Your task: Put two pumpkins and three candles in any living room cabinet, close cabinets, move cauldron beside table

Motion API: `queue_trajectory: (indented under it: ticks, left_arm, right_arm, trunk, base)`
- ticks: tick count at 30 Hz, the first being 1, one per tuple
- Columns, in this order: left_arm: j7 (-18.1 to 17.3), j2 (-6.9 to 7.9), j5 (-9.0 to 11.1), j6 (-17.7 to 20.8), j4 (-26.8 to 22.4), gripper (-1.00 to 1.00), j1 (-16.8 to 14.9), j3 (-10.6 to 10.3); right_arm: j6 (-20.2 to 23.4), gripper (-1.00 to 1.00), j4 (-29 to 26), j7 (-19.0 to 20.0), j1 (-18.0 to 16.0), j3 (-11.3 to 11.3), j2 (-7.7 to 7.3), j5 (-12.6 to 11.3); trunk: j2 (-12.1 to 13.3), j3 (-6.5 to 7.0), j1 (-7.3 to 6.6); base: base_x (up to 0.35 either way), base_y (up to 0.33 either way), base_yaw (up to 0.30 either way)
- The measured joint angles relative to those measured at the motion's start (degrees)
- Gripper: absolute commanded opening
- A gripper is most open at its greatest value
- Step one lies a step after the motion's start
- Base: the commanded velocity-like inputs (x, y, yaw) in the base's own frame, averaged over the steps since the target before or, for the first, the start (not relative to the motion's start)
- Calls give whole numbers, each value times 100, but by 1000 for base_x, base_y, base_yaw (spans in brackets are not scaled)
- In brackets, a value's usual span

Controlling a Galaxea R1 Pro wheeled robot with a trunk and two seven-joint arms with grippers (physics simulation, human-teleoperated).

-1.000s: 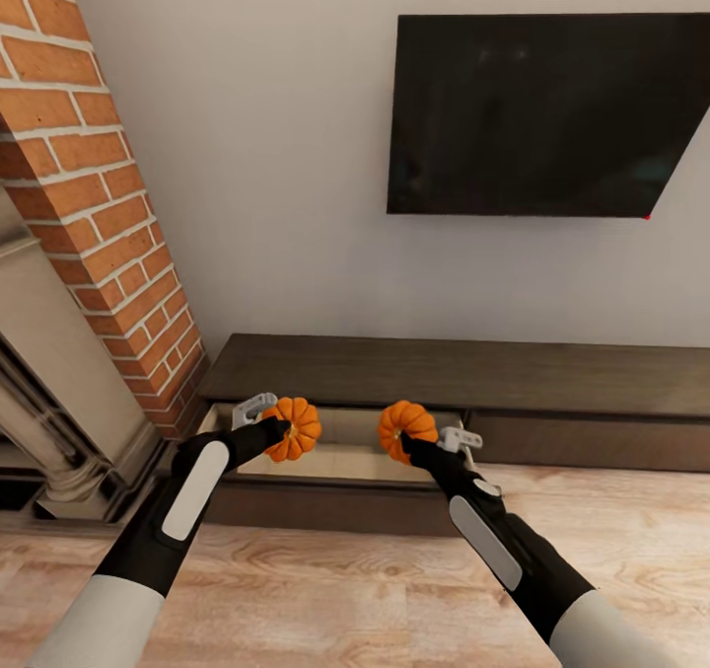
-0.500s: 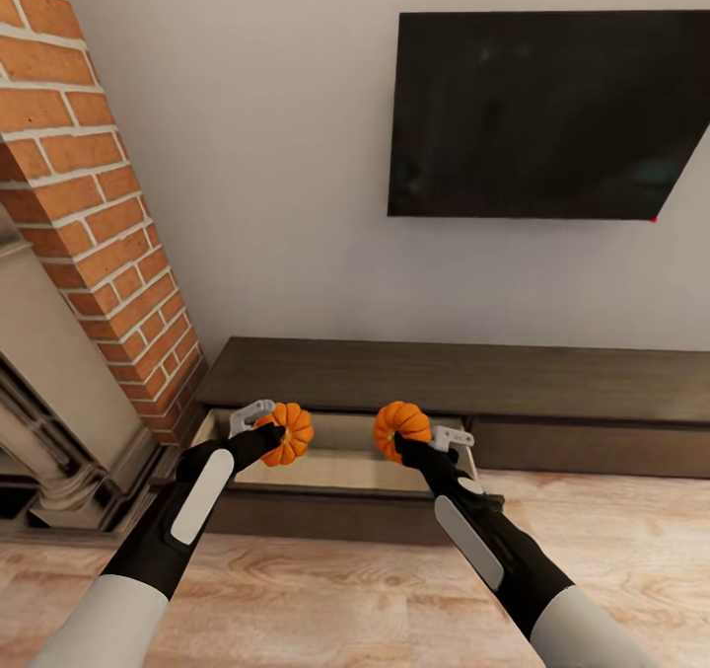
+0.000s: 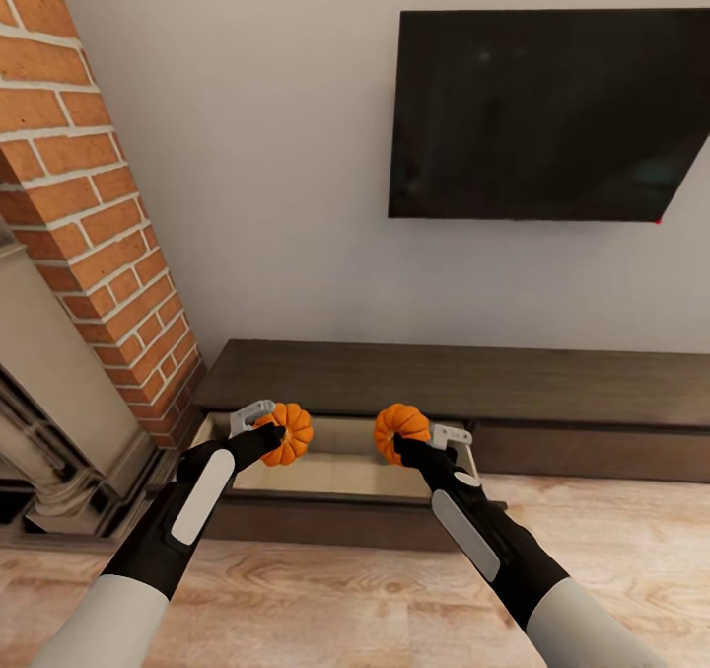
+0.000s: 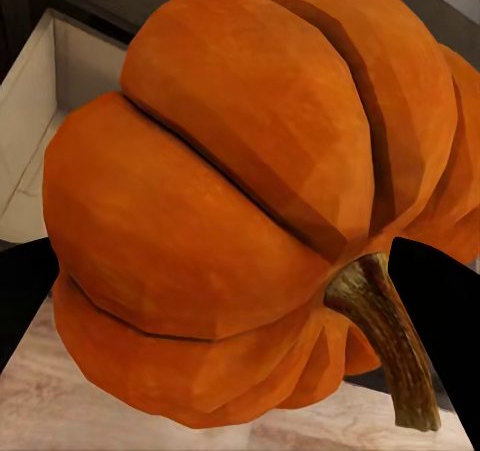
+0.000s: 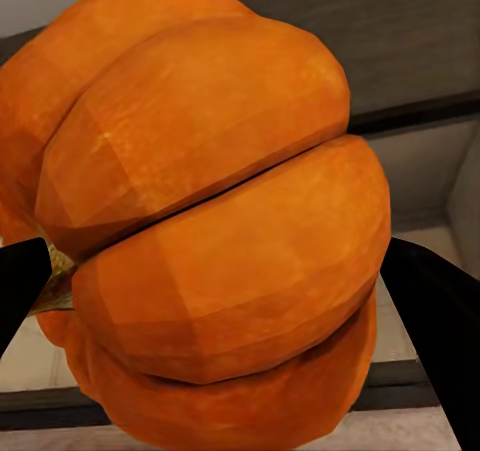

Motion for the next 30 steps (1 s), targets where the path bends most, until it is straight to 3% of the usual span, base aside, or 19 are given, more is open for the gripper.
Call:
queue_trajectory:
  ticks: [30]
  left_arm:
    - [13, -9, 21, -249, 250, -100, 10, -104]
  right_arm:
    - [60, -100, -3, 9, -4, 11, 0, 19]
  trunk:
    - [0, 0, -1]
  base:
    - [82, 42, 0]
